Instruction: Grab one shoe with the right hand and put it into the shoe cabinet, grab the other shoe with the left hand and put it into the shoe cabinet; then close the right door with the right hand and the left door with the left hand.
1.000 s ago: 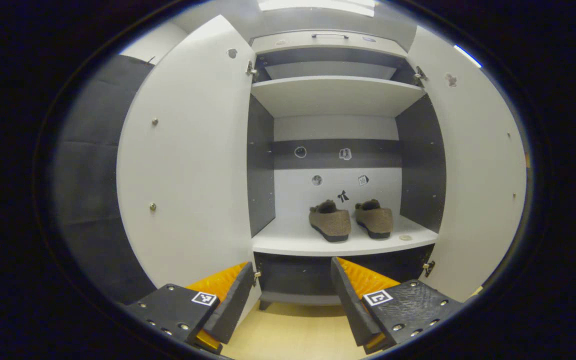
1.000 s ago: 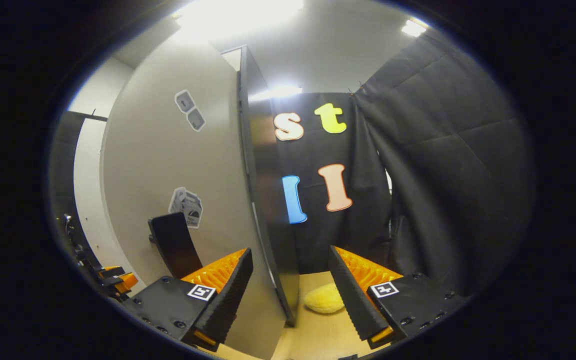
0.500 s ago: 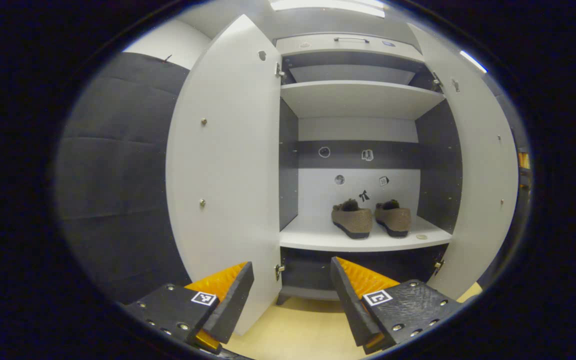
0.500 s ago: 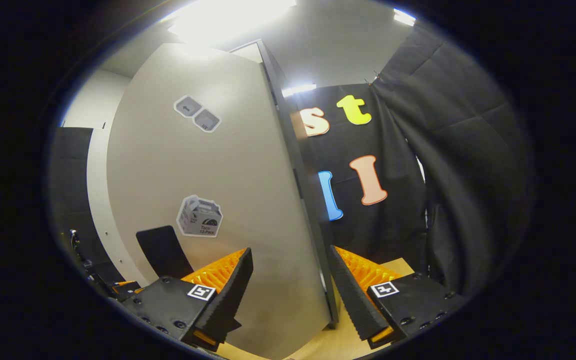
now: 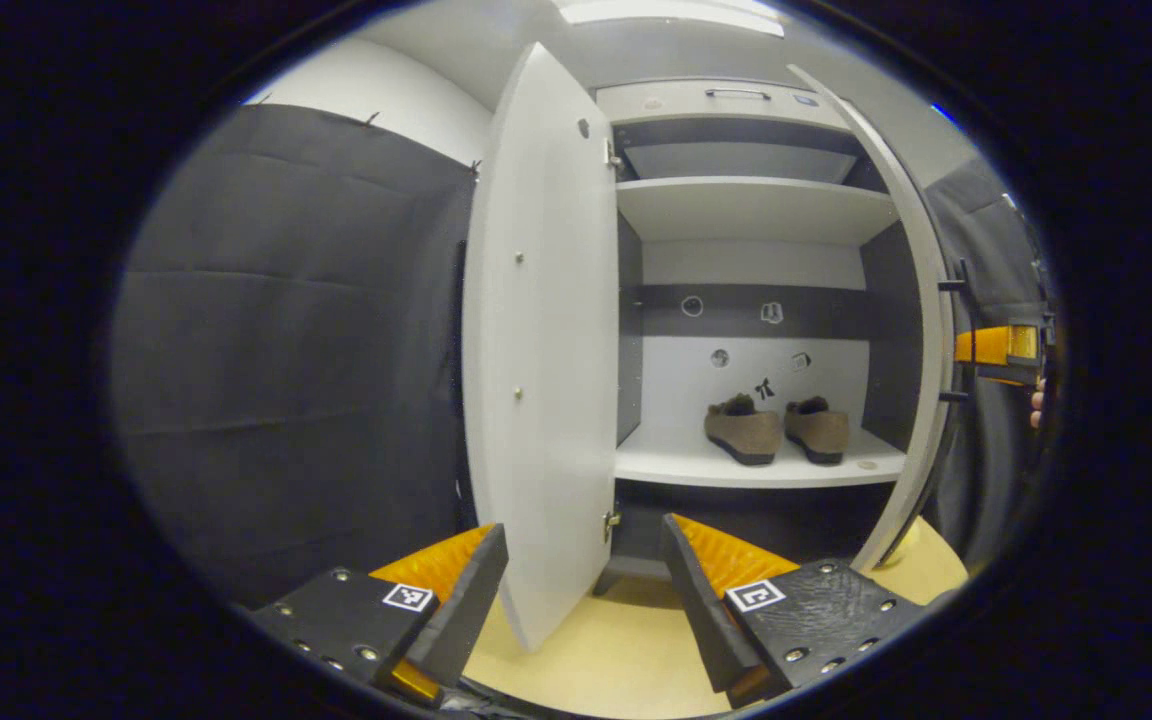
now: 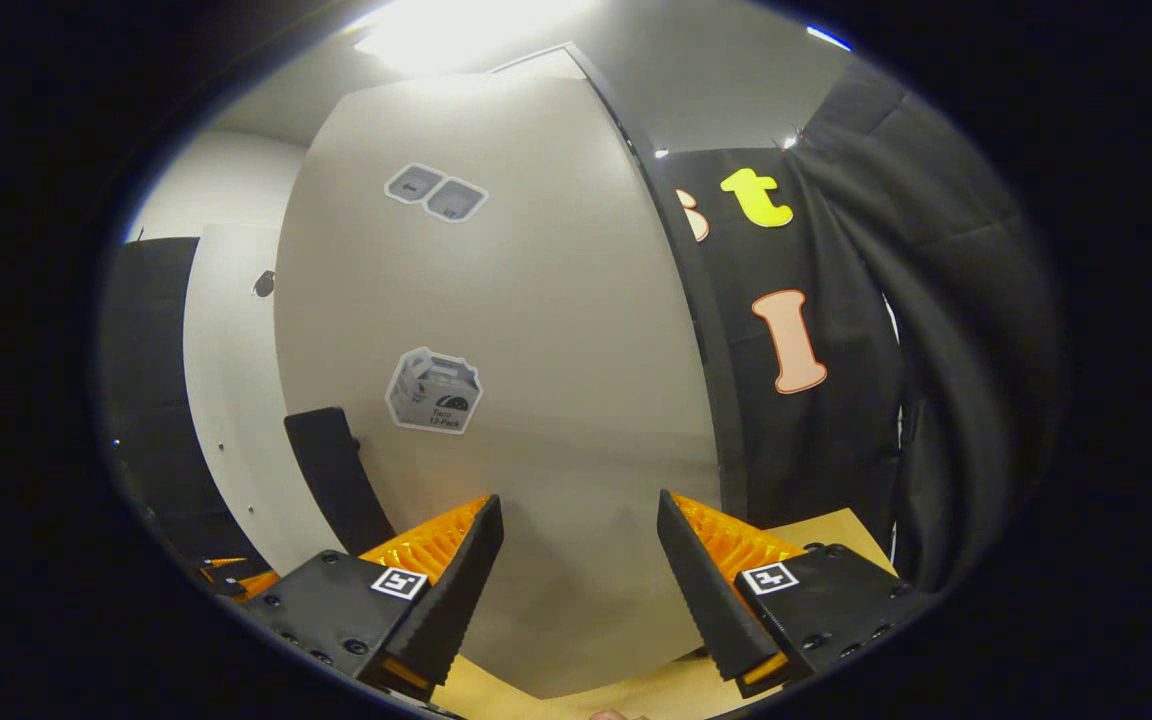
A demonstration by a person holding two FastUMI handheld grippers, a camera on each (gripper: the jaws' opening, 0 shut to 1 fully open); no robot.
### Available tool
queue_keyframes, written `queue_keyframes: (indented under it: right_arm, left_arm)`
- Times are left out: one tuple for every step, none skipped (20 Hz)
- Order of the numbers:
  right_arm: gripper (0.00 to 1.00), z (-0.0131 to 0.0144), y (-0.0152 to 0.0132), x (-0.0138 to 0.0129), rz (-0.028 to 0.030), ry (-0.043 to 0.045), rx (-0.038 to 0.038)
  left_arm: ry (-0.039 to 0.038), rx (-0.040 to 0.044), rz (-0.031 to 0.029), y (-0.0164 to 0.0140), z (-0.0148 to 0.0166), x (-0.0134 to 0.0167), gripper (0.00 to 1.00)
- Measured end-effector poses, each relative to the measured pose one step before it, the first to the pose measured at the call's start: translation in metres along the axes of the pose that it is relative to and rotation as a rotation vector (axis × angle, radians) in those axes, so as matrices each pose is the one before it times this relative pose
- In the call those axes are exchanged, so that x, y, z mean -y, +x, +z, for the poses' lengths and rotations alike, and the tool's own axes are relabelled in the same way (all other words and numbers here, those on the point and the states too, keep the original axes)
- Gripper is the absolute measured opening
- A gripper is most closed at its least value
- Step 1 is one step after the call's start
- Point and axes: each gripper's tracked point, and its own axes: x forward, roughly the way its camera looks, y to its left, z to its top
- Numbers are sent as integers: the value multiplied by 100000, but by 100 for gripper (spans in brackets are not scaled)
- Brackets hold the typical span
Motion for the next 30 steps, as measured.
queue_keyframes:
  right_arm:
    - [98, -192, -184, 437, -1785, -1876, 351]
    - [98, -376, -125, 602, -2333, -2019, 15]
    - [98, -626, -219, 734, -2607, -1677, -620]
    - [98, -756, -107, 490, -2306, -1340, -953]
    - [98, -783, -159, 269, -2150, -493, -1253]
    - [98, -829, -350, 83, -1928, 568, -1733]
    - [98, -494, -252, 10, -1411, 1450, -990]
    - [98, -92, -297, 115, -1637, 1739, -78]
    - [98, -123, -303, 96, -1785, 1409, -193]
    - [98, -119, -320, 177, -2159, 1004, -491]
    - [98, -60, -330, 249, -2161, 566, -143]
    - [98, -81, -448, 71, -2264, 542, -66]
    - [98, -219, -546, 128, -2224, 611, 93]
    - [98, -36, -504, 201, -2428, 499, 117]
    - [98, -140, -726, 240, -2305, 378, 4]
    - [98, -114, -744, 469, -2304, -98, -215]
    - [98, 23, -578, 577, -2885, -971, 277]
    - [98, 71, -496, 773, -3550, -1400, 779]
    - [98, 35, -314, 555, -2993, -1409, 717]
    - [98, 21, -284, 413, -2141, -1055, 739]
    - [98, -34, -370, 335, -1905, -432, 308]
    - [98, -134, -378, 309, -1575, 242, 298]
    - [98, -134, -385, 110, -1091, 718, 39]
    - [98, -295, -235, -77, -554, 918, 132]
    - [98, -269, -281, -72, -150, 547, -267]
    - [98, -377, -399, -14, -47, -96, -683]
    - [98, -294, -276, -36, 59, -550, -695]
    - [98, -168, -442, 171, 316, -504, -262]
    - [98, 15, -333, 22, 218, -305, 429]
    - [98, -59, -225, 89, -184, -73, 953]
  left_arm:
    - [-909, -328, 1958, -87, 100, -591, 89]
    - [-670, -605, 1616, 85, 78, -797, 89]
    - [-306, -511, 2197, -74, -24, -1142, 94]
    - [-342, 52, 2271, 84, 269, -1107, 93]
    - [-164, 575, 1915, 181, 303, -961, 93]
    - [170, 619, 2210, 263, 549, -996, 94]
    - [237, 503, 1618, 499, 406, -884, 94]
    - [330, 455, 773, 488, 562, -706, 94]
    - [254, 636, 1057, 147, 106, -595, 89]
    - [-94, 1011, 735, 392, 421, -573, 93]
    - [-166, 934, -632, 361, 311, -103, 94]
    - [22, 966, -1486, 451, 352, 64, 89]
    - [376, 1438, -2031, 391, 398, -76, 85]
    - [745, 1283, -2460, 620, 436, 9, 85]
    - [854, 1394, -2342, 630, 449, -86, 85]
    - [463, 1683, -2190, 617, 541, 15, 85]
    - [320, 1516, -3149, 714, 553, 258, 89]
    - [1227, 1151, -3333, 603, 446, 313, 91]
    - [2318, 1000, -1798, 387, 237, -142, 92]
    - [1715, 773, -2705, 479, 110, 119, 94]
    - [-683, 110, -3123, 651, 29, 43, 94]
    - [-2260, -208, -3263, 481, 150, 393, 94]
    - [-1951, 2, -2336, 367, 86, 468, 94]
    - [-756, -296, -1899, 414, 87, 291, 91]
    - [-168, -99, -2515, -306, -213, 238, 88]
    - [-169, 1016, -2831, 179, 224, 269, 85]
    - [-530, 381, -4266, 415, 154, 344, 89]
    - [-55, 515, -3600, 333, 197, 165, 94]
    - [821, 387, -3977, 394, 224, 60, 94]
    - [2532, 686, -2311, -18, 267, -106, 94]
